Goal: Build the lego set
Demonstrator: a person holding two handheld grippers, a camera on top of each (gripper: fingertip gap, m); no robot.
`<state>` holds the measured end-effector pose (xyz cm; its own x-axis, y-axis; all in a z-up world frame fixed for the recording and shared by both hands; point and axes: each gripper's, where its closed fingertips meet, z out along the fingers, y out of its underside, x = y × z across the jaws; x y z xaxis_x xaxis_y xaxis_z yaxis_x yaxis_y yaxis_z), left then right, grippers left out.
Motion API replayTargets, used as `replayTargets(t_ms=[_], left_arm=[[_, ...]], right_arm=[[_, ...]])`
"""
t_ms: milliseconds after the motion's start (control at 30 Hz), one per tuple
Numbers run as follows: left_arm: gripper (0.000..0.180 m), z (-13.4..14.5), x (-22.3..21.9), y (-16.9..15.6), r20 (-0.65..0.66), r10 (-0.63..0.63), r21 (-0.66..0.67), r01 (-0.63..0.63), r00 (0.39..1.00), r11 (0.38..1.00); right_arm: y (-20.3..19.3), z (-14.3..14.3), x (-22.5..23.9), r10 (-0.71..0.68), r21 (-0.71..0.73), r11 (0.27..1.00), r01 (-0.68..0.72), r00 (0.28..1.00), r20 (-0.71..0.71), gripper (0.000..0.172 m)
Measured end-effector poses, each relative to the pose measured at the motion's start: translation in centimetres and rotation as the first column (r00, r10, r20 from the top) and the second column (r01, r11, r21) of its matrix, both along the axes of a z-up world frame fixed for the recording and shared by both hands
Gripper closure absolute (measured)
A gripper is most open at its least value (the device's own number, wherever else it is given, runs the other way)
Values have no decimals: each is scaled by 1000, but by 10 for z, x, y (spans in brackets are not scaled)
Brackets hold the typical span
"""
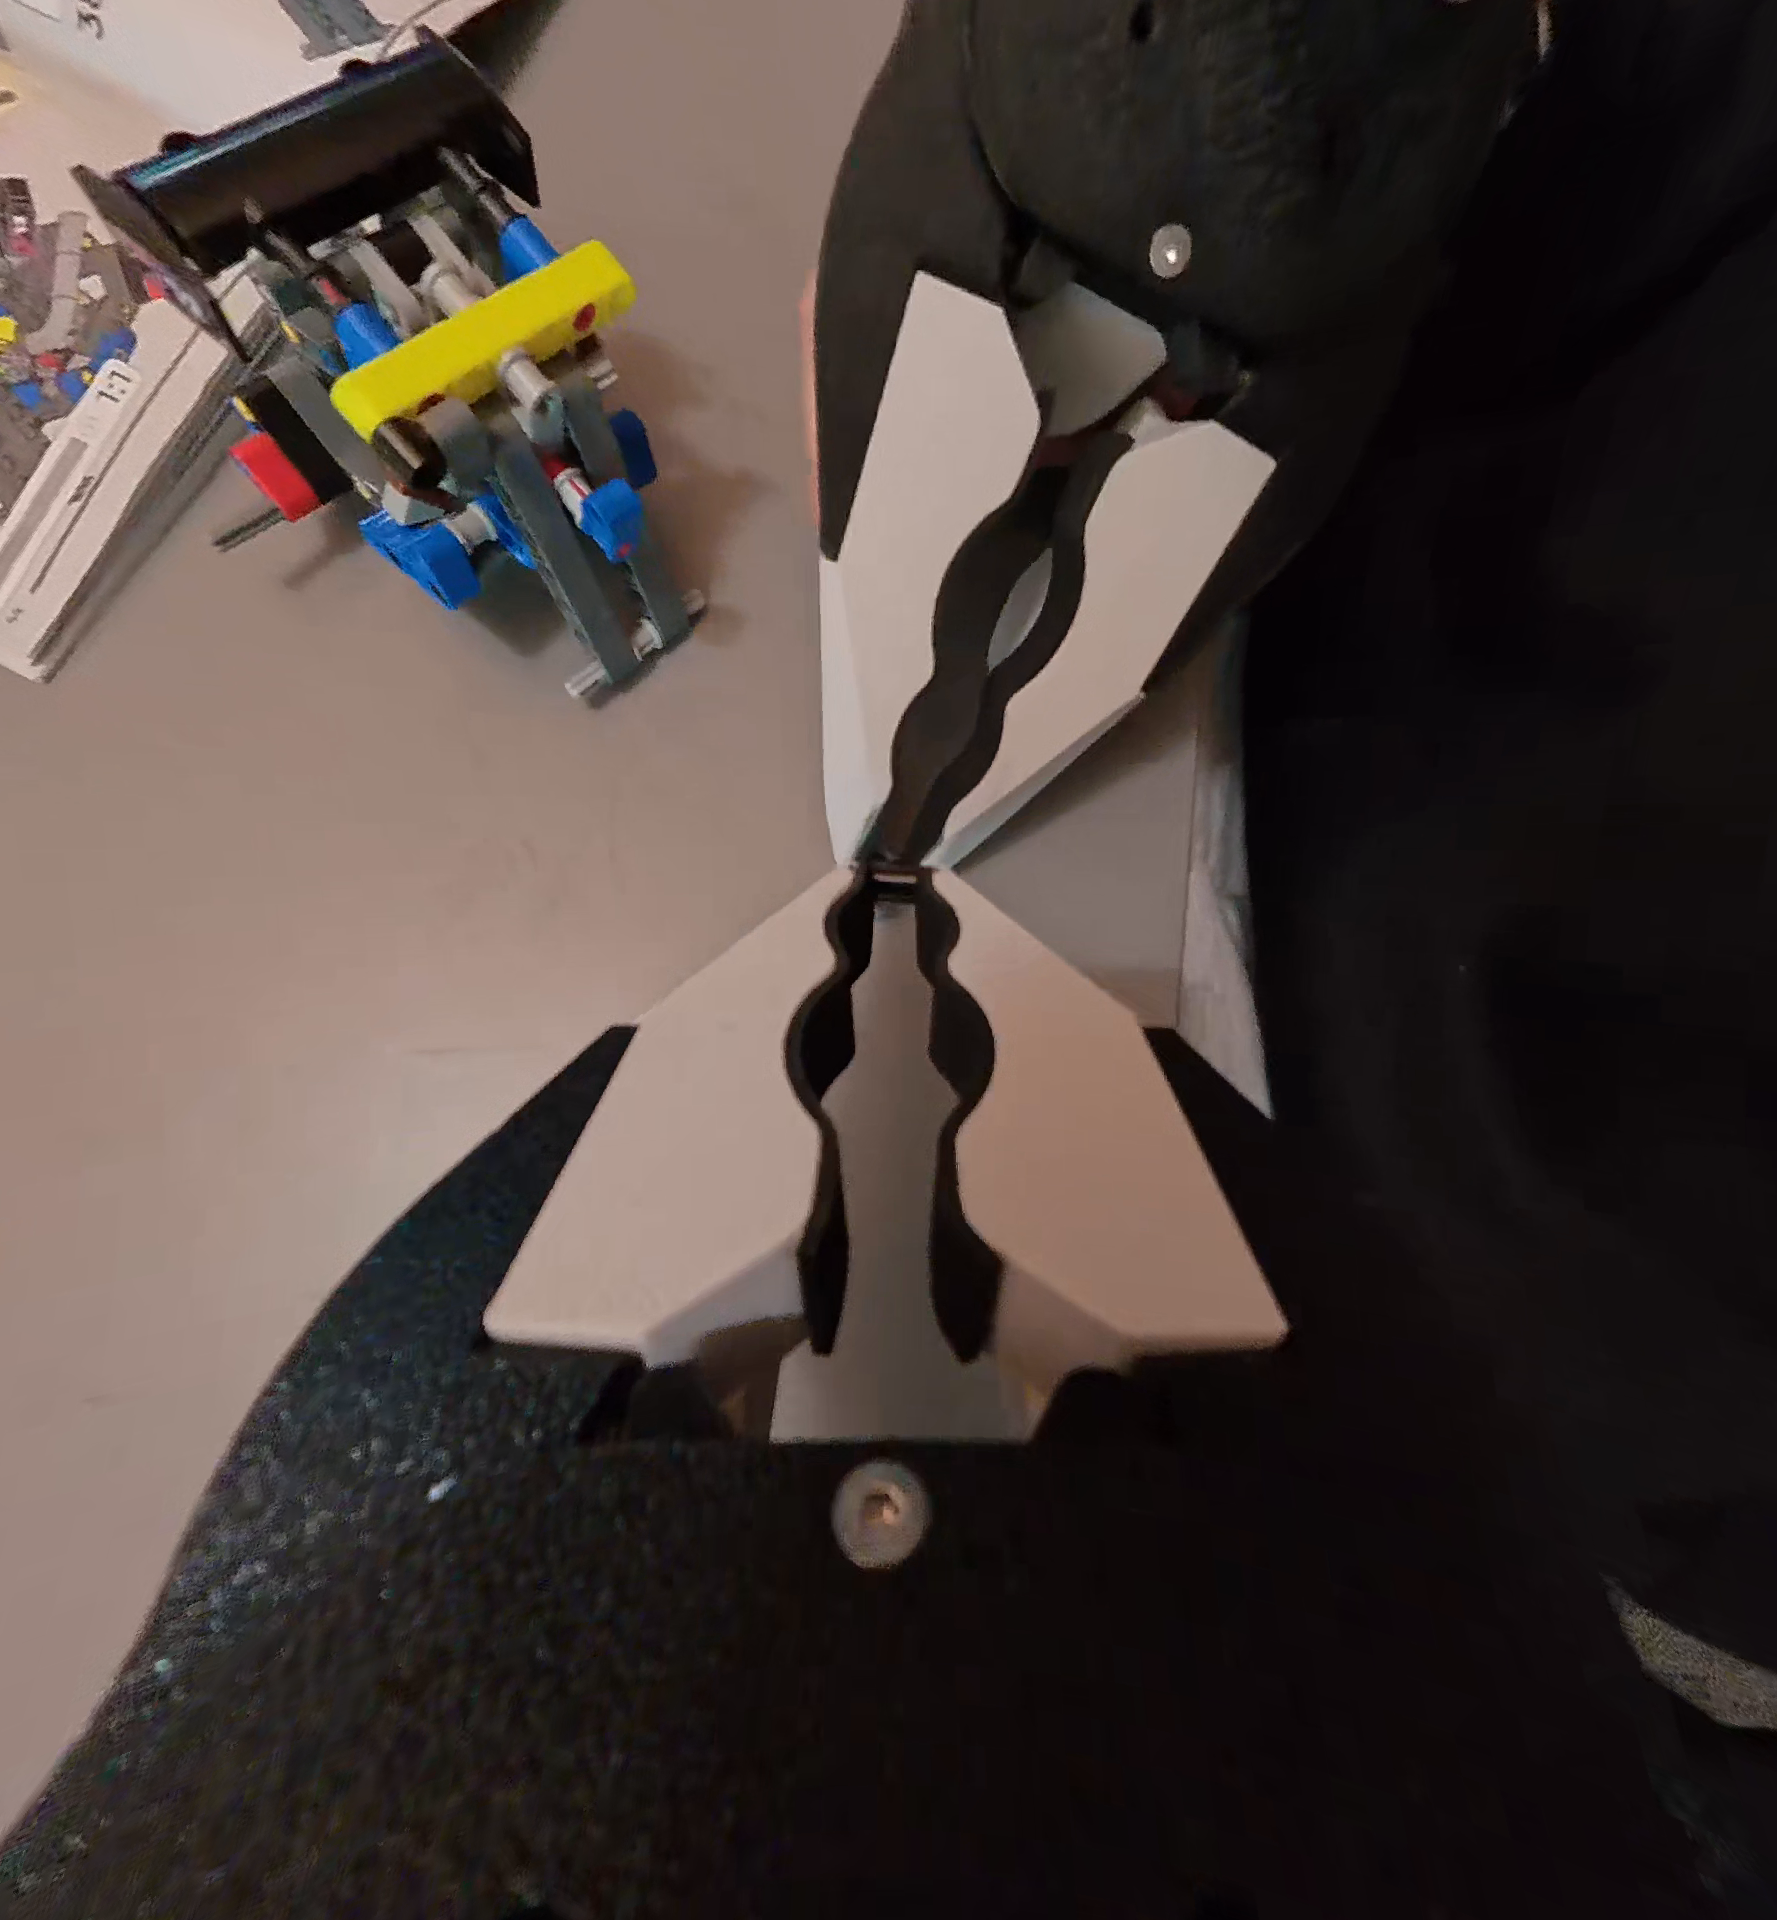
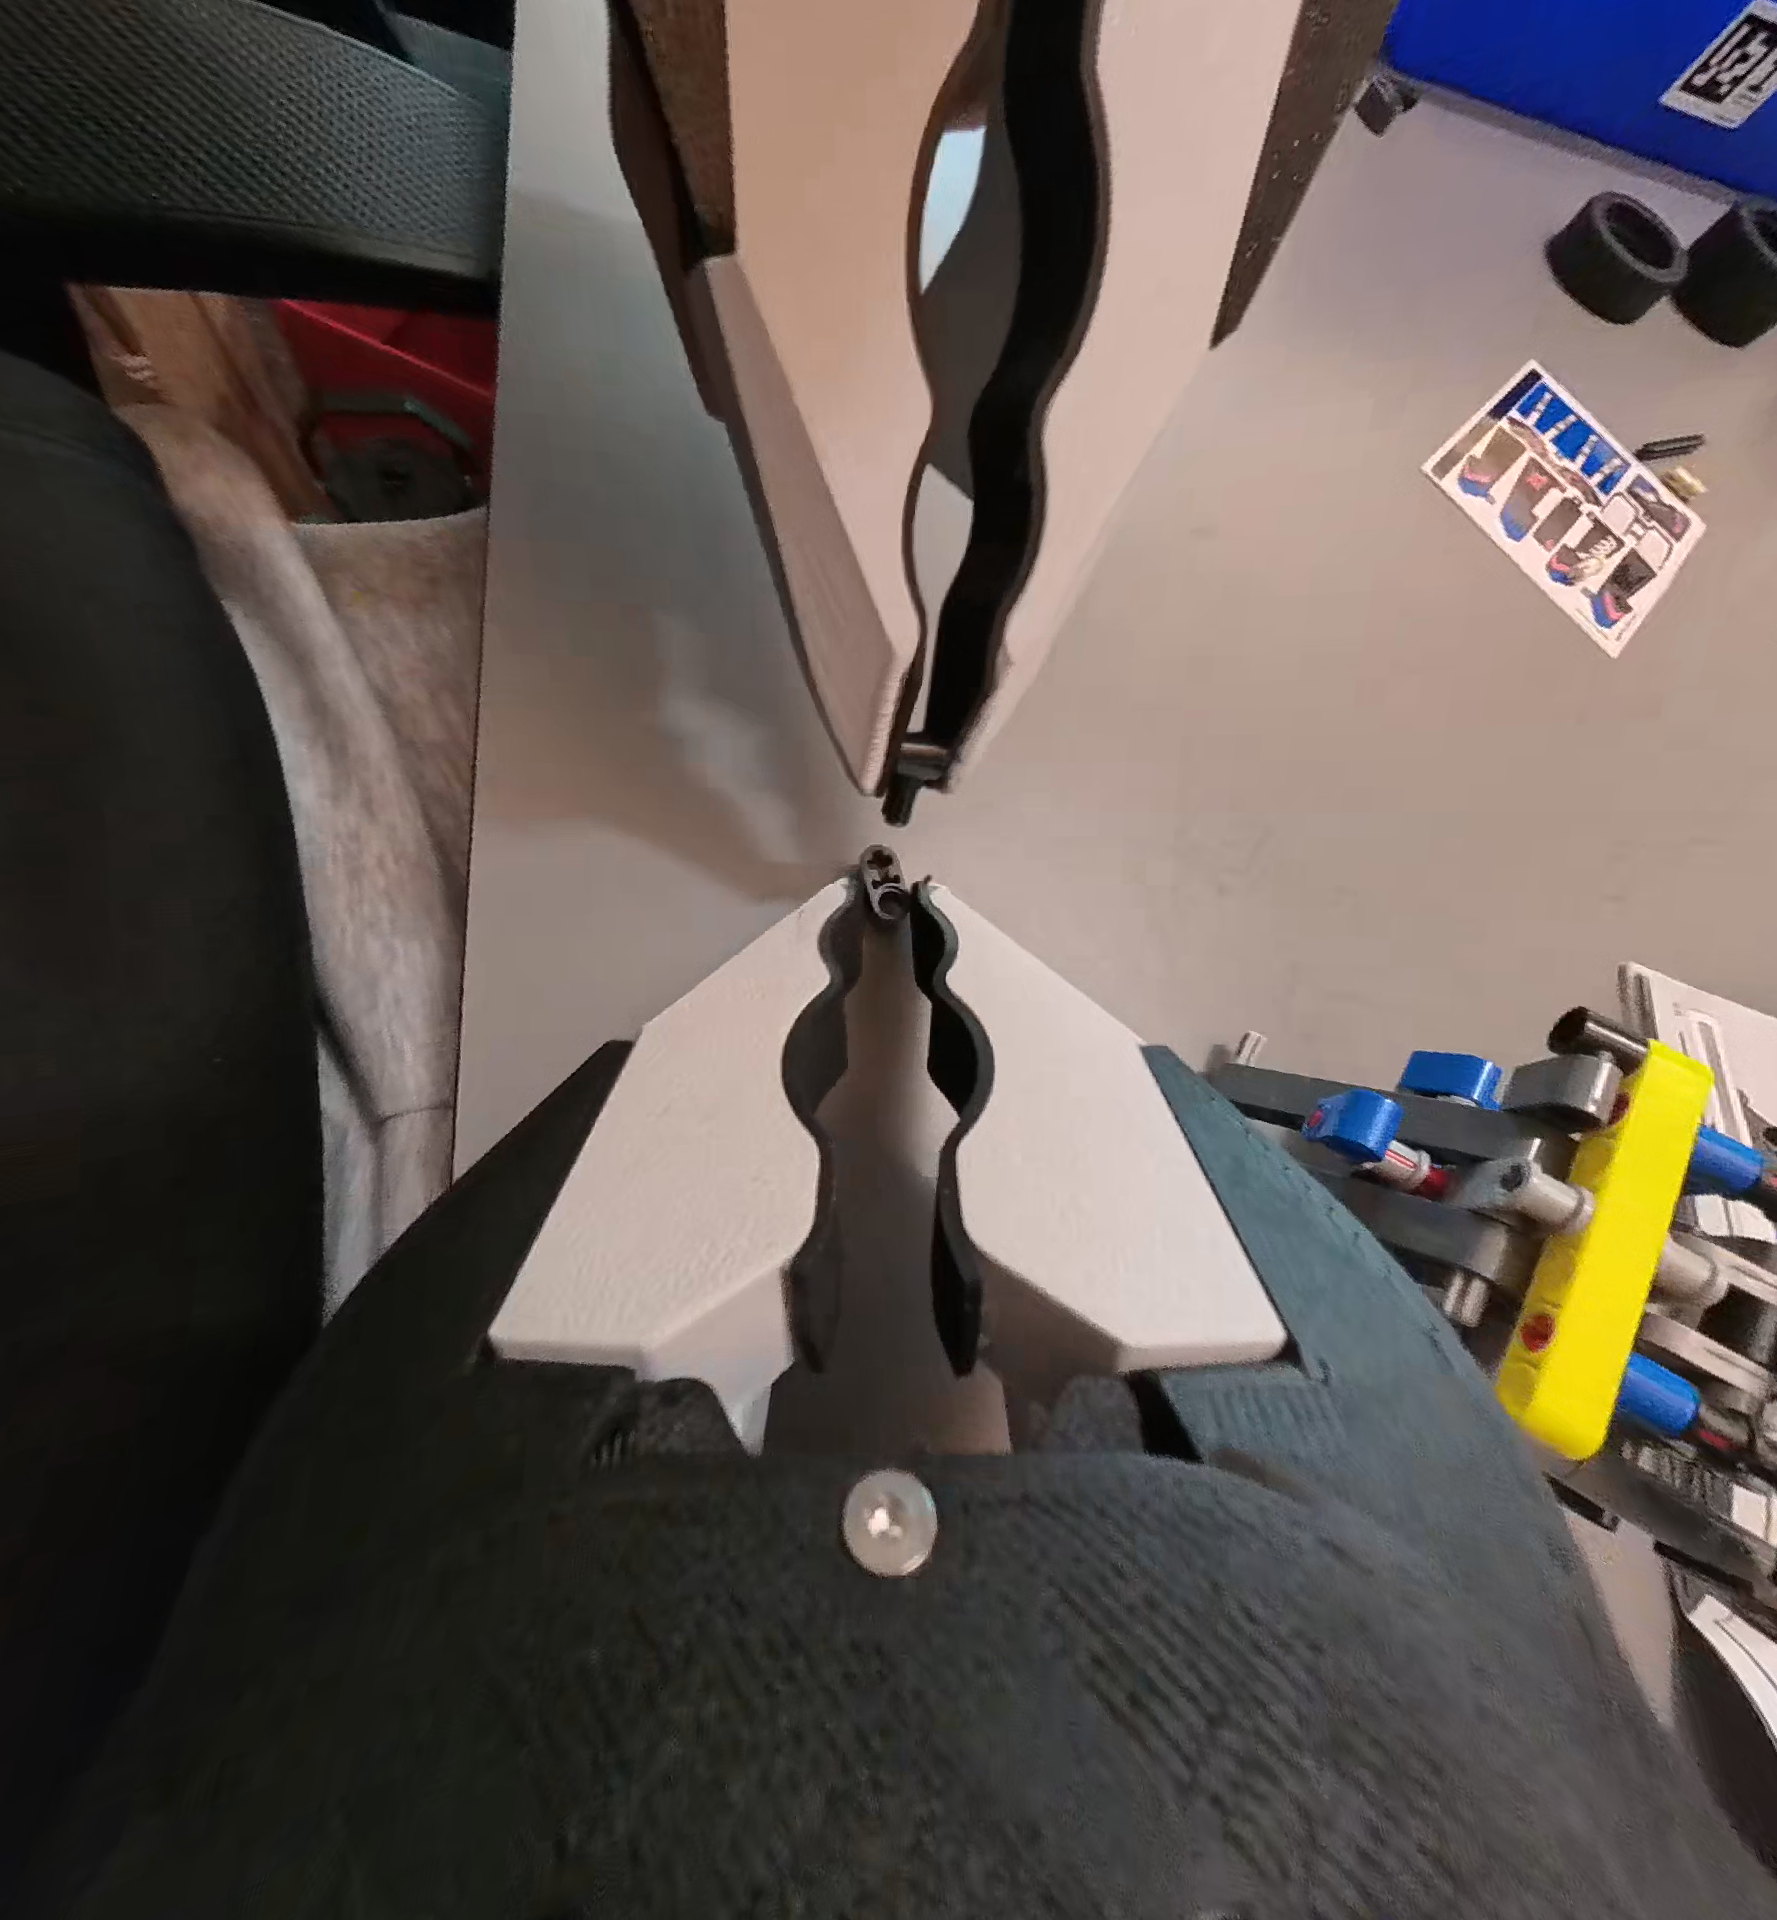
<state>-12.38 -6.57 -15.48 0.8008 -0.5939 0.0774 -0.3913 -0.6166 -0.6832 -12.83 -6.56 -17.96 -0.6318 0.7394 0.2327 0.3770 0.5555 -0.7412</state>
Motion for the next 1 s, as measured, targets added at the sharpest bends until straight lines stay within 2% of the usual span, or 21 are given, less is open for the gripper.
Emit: replayTargets(t_ms=[133, 267, 533, 733, 1000], left_arm=[[176, -2, -4, 5, -90, -32, 3, 32, 995, 999], [175, -7, -2, 8, -132, -59, -56, 52, 990, 997], [176, -15, 0, 11, -220, -112, -169, 75, 969, 983], [176, -21, 5, 11, -222, -138, -225, 87, 965, 971], [176, -15, 0, 13, -288, -138, -254, 63, 948, 965]], right_arm=[[0, -1, 0, -2, -15, 1000, 2, 1000, 17, 165], [4, 0, 0, -21, -31, 999, 22, 999, 26, 158], [12, -1, 9, -50, -68, 996, 54, 997, 61, 158], [24, -1, 15, -110, -51, 992, 112, 993, 47, 159], [34, -1, 26, -159, -35, 986, 161, 987, 36, 162]])
